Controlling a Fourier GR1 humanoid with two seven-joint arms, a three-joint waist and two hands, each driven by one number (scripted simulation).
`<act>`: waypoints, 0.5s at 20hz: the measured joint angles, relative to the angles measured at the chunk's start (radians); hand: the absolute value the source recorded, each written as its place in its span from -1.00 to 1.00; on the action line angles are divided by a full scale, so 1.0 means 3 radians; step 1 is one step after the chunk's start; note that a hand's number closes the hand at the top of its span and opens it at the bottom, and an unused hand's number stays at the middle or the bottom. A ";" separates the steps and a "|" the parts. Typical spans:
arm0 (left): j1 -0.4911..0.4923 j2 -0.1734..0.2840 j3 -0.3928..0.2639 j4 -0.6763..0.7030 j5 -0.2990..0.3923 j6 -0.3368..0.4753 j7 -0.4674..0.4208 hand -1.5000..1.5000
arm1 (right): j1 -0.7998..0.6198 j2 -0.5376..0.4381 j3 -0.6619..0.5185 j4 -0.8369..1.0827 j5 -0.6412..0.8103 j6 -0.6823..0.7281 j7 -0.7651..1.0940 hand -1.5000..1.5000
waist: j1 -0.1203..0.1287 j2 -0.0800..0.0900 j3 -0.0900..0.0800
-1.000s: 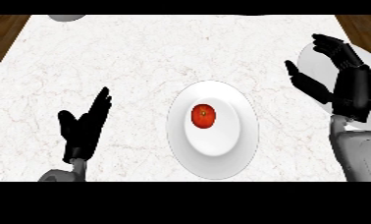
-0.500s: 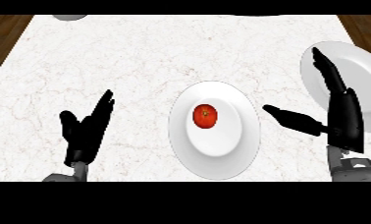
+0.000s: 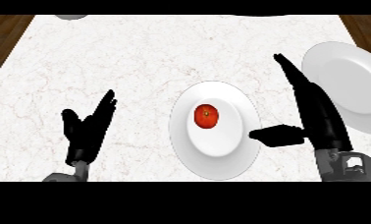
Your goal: Pick the tomato from the plate and place it in the plate
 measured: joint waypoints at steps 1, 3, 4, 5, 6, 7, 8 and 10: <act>0.0002 -0.0006 0.0007 0.0015 -0.0001 -0.0013 -0.0025 0.00 | -0.0054 0.0050 0.0093 -0.0045 0.0078 0.0065 0.0194 -1.00 | 0.0000 -0.0001 0.0001; 0.0005 -0.0018 0.0016 0.0007 -0.0014 -0.0014 -0.0014 0.00 | -0.0146 0.0151 0.0209 -0.0088 0.0170 0.0204 0.0468 -1.00 | 0.0000 -0.0001 0.0004; 0.0014 -0.0031 0.0013 -0.0026 -0.0018 -0.0008 0.0011 0.00 | -0.0197 0.0228 0.0268 -0.0023 0.0238 0.0231 0.0533 -1.00 | 0.0003 0.0001 0.0004; 0.0038 -0.0025 0.0021 -0.0051 -0.0019 -0.0025 0.0011 0.00 | -0.0247 0.0310 0.0312 0.0023 0.0295 0.0262 0.0609 -1.00 | 0.0005 0.0002 0.0005; 0.0046 -0.0033 0.0035 -0.0036 -0.0025 -0.0035 -0.0007 0.00 | -0.0250 0.0357 0.0343 0.0034 0.0344 0.0303 0.0660 -1.00 | 0.0003 0.0003 0.0006; 0.0045 -0.0023 0.0053 -0.0057 -0.0024 -0.0046 0.0038 0.00 | -0.0293 0.0438 0.0369 0.0089 0.0410 0.0325 0.0708 -1.00 | 0.0003 0.0005 0.0006; 0.0055 -0.0033 0.0056 -0.0040 -0.0047 -0.0057 -0.0005 0.00 | -0.0311 0.0508 0.0417 0.0132 0.0501 0.0332 0.0753 -1.00 | 0.0001 0.0004 0.0006; 0.0071 -0.0041 0.0072 -0.0054 -0.0055 -0.0080 -0.0009 0.00 | -0.0381 0.0653 0.0475 0.0288 0.0649 0.0346 0.0821 -1.00 | 0.0004 0.0005 0.0008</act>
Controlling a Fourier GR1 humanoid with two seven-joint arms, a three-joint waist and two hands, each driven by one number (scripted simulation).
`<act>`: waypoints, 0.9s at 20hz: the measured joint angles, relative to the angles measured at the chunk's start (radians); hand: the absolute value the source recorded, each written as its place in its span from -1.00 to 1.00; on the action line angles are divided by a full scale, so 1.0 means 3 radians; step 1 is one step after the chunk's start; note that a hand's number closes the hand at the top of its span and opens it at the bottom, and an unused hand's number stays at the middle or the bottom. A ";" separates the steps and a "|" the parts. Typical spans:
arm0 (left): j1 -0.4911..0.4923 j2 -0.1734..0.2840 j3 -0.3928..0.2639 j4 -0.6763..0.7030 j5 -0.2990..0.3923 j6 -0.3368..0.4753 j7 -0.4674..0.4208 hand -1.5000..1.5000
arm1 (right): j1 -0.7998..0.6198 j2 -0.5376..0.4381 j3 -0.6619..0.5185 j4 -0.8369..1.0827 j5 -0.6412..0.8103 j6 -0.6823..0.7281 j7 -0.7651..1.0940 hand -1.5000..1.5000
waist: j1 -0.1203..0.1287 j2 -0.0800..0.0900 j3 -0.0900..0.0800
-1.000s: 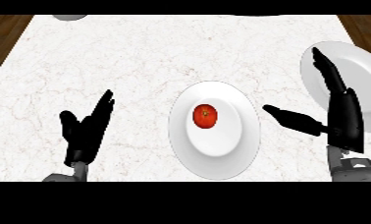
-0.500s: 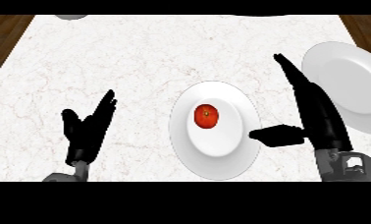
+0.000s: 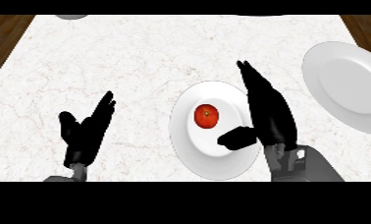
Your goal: Pick the tomato from the plate and place it in the plate
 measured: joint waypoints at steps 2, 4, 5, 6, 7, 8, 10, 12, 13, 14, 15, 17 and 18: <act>-0.0010 0.0015 0.0025 -0.0016 0.0005 -0.0020 0.0068 0.00 | -0.0052 0.0151 0.0056 0.0173 0.0097 0.0024 0.0058 -1.00 | 0.0002 0.0003 -0.0001; 0.0024 0.0010 0.0043 -0.0046 -0.0007 -0.0045 0.0058 0.00 | -0.0037 0.0272 0.0076 0.0284 0.0145 0.0043 0.0060 -1.00 | 0.0000 0.0002 0.0000; 0.0031 -0.0004 0.0048 -0.0028 -0.0012 -0.0067 0.0028 0.00 | -0.0036 0.0339 0.0089 0.0278 0.0169 0.0075 0.0098 -1.00 | -0.0003 0.0002 0.0001; 0.0023 0.0001 0.0060 -0.0027 -0.0012 -0.0087 0.0056 0.00 | -0.0069 0.0405 0.0081 0.0308 0.0170 0.0116 0.0121 -1.00 | -0.0004 0.0002 0.0001; 0.0029 -0.0028 0.0049 -0.0050 -0.0041 -0.0059 0.0065 0.00 | -0.0094 0.0473 0.0063 0.0398 0.0174 0.0121 0.0103 -1.00 | -0.0003 0.0003 0.0000; 0.0044 -0.0050 0.0026 -0.0123 -0.0071 -0.0020 0.0143 0.00 | -0.0046 0.0501 0.0062 0.0403 0.0189 0.0121 0.0082 -1.00 | -0.0004 0.0004 -0.0001; 0.0058 -0.0072 0.0027 -0.0161 -0.0098 -0.0011 0.0222 0.00 | -0.0022 0.0591 0.0047 0.0468 0.0229 0.0132 0.0040 -1.00 | -0.0006 0.0006 -0.0004; 0.0039 -0.0122 0.0035 -0.0154 -0.0131 -0.0009 0.0252 0.00 | -0.0006 0.0677 0.0019 0.0566 0.0295 0.0118 -0.0027 -1.00 | -0.0009 0.0008 -0.0006; 0.0042 -0.0129 0.0059 -0.0125 -0.0133 -0.0041 0.0211 0.00 | 0.0001 0.0721 0.0033 0.0554 0.0327 0.0140 -0.0001 -1.00 | -0.0010 0.0007 -0.0004; -0.0003 -0.0130 0.0093 -0.0044 -0.0142 -0.0071 0.0155 0.00 | 0.0027 0.0739 0.0038 0.0616 0.0366 0.0115 -0.0053 -1.00 | -0.0010 0.0004 0.0000; -0.0021 -0.0113 0.0129 0.0013 -0.0133 -0.0120 0.0120 0.00 | 0.0020 0.0763 0.0029 0.0700 0.0401 0.0105 -0.0089 -1.00 | -0.0010 0.0002 0.0003; -0.0014 -0.0117 0.0150 -0.0019 -0.0131 -0.0141 0.0145 0.00 | -0.0021 0.0806 0.0053 0.0806 0.0511 0.0102 -0.0046 -1.00 | -0.0007 0.0003 0.0002; -0.0005 -0.0151 0.0124 -0.0028 -0.0166 -0.0121 0.0132 0.00 | -0.0018 0.0822 0.0107 0.0851 0.0551 0.0068 -0.0014 -1.00 | -0.0007 0.0002 0.0002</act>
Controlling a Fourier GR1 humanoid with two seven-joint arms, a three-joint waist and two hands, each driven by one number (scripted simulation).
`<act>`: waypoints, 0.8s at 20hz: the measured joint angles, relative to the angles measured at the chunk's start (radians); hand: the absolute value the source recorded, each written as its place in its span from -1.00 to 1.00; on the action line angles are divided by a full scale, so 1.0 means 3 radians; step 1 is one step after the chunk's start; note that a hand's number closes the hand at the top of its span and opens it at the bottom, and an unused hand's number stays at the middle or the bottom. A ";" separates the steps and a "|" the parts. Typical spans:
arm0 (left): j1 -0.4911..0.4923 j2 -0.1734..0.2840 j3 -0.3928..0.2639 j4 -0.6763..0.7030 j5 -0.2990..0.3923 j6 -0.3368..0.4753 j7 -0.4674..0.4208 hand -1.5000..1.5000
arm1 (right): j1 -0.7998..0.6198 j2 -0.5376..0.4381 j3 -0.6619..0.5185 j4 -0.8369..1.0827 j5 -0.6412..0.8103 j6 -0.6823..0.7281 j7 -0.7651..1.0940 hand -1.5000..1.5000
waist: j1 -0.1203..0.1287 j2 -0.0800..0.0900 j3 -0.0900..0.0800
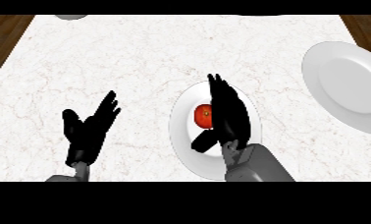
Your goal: Pick the tomato from the plate and place it in the plate
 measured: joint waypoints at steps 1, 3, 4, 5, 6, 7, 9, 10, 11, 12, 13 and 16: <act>-0.0007 -0.0010 0.0009 0.0003 -0.0011 0.0005 0.0014 0.00 | 0.0007 0.0012 0.0030 -0.0003 0.0047 0.0007 0.0050 -1.00 | -0.0001 0.0000 0.0000; 0.0035 -0.0013 0.0015 -0.0054 -0.0027 -0.0007 0.0015 0.00 | -0.0014 0.0004 -0.0010 0.0081 0.0074 0.0028 0.0052 -1.00 | -0.0001 0.0000 -0.0002; 0.0047 -0.0015 0.0027 -0.0069 -0.0029 -0.0014 0.0025 0.00 | 0.0005 0.0008 -0.0031 0.0129 0.0112 0.0015 0.0022 -1.00 | -0.0001 0.0001 -0.0003; 0.0046 -0.0013 0.0049 -0.0047 -0.0027 -0.0041 0.0003 0.00 | -0.0042 0.0018 -0.0066 0.0194 0.0118 0.0015 0.0024 -1.00 | -0.0001 0.0002 -0.0003; 0.0058 -0.0034 0.0051 -0.0066 -0.0039 -0.0028 0.0008 0.00 | -0.0037 0.0027 -0.0064 0.0228 0.0142 0.0016 0.0024 -1.00 | -0.0001 0.0002 -0.0004; 0.0045 -0.0051 0.0061 -0.0019 -0.0046 -0.0041 -0.0018 0.00 | -0.0052 0.0034 -0.0095 0.0265 0.0144 0.0041 0.0011 -1.00 | -0.0002 0.0001 -0.0001; 0.0059 -0.0053 0.0088 -0.0022 -0.0063 -0.0080 -0.0051 0.00 | -0.0081 0.0044 -0.0120 0.0318 0.0126 0.0045 -0.0002 -1.00 | -0.0002 0.0000 0.0000; 0.0065 -0.0066 0.0093 -0.0024 -0.0067 -0.0087 -0.0058 0.00 | -0.0074 0.0047 -0.0100 0.0351 0.0118 0.0024 -0.0002 -1.00 | -0.0002 -0.0001 -0.0001; 0.0051 -0.0054 0.0122 -0.0002 -0.0059 -0.0111 -0.0059 0.00 | -0.0104 0.0050 -0.0123 0.0456 0.0096 -0.0013 -0.0066 -1.00 | 0.0001 0.0000 0.0000; 0.0048 -0.0081 0.0100 -0.0022 -0.0084 -0.0086 -0.0020 0.00 | -0.0144 0.0052 -0.0111 0.0557 0.0076 -0.0061 -0.0085 -1.00 | 0.0004 0.0001 0.0001; 0.0054 -0.0097 0.0101 -0.0028 -0.0103 -0.0079 -0.0026 0.00 | -0.0143 0.0054 -0.0087 0.0600 0.0059 -0.0080 -0.0098 -1.00 | 0.0005 0.0001 0.0001; 0.0077 -0.0099 0.0126 -0.0069 -0.0114 -0.0108 -0.0004 0.00 | -0.0133 0.0058 -0.0104 0.0799 0.0036 -0.0153 -0.0239 1.00 | 0.0005 0.0001 0.0000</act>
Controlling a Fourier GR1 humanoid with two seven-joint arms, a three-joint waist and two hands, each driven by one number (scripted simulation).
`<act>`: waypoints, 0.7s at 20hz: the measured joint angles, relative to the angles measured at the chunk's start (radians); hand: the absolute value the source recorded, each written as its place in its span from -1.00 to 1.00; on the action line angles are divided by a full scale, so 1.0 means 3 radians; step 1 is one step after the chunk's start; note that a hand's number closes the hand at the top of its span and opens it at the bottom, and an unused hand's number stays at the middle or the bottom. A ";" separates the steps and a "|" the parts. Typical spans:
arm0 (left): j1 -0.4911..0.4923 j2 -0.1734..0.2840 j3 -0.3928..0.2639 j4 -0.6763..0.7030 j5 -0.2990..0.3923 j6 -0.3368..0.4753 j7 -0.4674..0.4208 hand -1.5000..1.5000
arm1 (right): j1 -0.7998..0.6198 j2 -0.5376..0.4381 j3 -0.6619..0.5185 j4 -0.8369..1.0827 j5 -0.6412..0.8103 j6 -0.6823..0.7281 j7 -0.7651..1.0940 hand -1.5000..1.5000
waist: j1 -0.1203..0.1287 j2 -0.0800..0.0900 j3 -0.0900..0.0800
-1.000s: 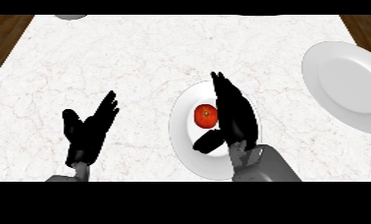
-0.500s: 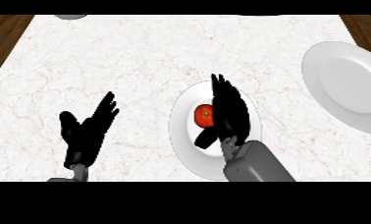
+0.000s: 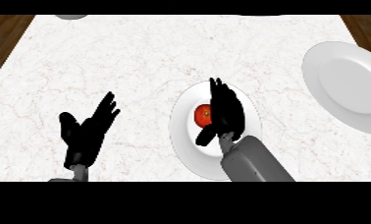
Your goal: Pick the tomato from the plate and place it in the plate
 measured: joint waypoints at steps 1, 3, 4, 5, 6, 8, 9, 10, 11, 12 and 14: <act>0.0002 -0.0016 -0.0022 -0.0005 -0.0020 0.0004 0.0000 0.00 | -0.0066 0.0000 0.0010 0.0089 -0.0024 0.0059 -0.0005 1.00 | 0.0005 0.0001 -0.0001; -0.0035 -0.0027 -0.0002 0.0060 -0.0042 0.0002 -0.0024 0.00 | -0.0067 0.0002 0.0059 0.0160 -0.0025 0.0109 -0.0081 1.00 | 0.0003 0.0000 0.0002; -0.0024 -0.0019 0.0000 0.0011 -0.0037 -0.0001 0.0033 0.00 | -0.0088 0.0001 0.0088 0.0212 -0.0010 0.0091 -0.0114 1.00 | 0.0004 -0.0004 -0.0001; -0.0037 -0.0013 0.0014 0.0026 -0.0033 -0.0021 0.0047 0.00 | -0.0120 -0.0006 0.0150 0.0231 -0.0011 0.0078 -0.0088 1.00 | 0.0003 -0.0006 -0.0003; -0.0049 -0.0010 0.0035 0.0061 -0.0037 -0.0034 0.0033 0.00 | -0.0146 -0.0006 0.0118 0.0277 0.0008 0.0087 -0.0152 1.00 | 0.0002 -0.0011 -0.0003; -0.0062 -0.0026 0.0059 0.0079 -0.0045 -0.0042 0.0019 0.00 | -0.0145 -0.0015 0.0070 0.0310 0.0071 0.0105 -0.0260 1.00 | -0.0002 -0.0017 -0.0003; -0.0085 -0.0022 0.0076 0.0073 -0.0047 -0.0039 0.0066 0.00 | -0.0136 -0.0037 0.0043 0.0302 0.0096 0.0130 -0.0296 1.00 | -0.0004 -0.0016 -0.0004; -0.0125 -0.0026 0.0091 0.0104 -0.0046 -0.0048 0.0080 0.00 | -0.0140 -0.0030 0.0039 0.0358 0.0134 0.0084 -0.0352 1.00 | -0.0005 -0.0019 -0.0005; -0.0084 -0.0046 0.0059 0.0033 -0.0069 -0.0028 0.0130 0.00 | -0.0120 -0.0028 0.0024 0.0343 0.0172 0.0084 -0.0375 1.00 | -0.0006 -0.0019 -0.0007; -0.0090 -0.0057 0.0059 0.0048 -0.0069 -0.0030 0.0122 0.00 | -0.0213 -0.0021 -0.0076 0.0426 0.0179 0.0066 -0.0318 1.00 | 0.0000 -0.0013 -0.0008; -0.0108 -0.0065 0.0055 0.0038 -0.0065 -0.0033 0.0130 0.00 | -0.0419 -0.0053 -0.0382 0.0618 0.0197 -0.0038 -0.0058 1.00 | 0.0026 0.0014 -0.0007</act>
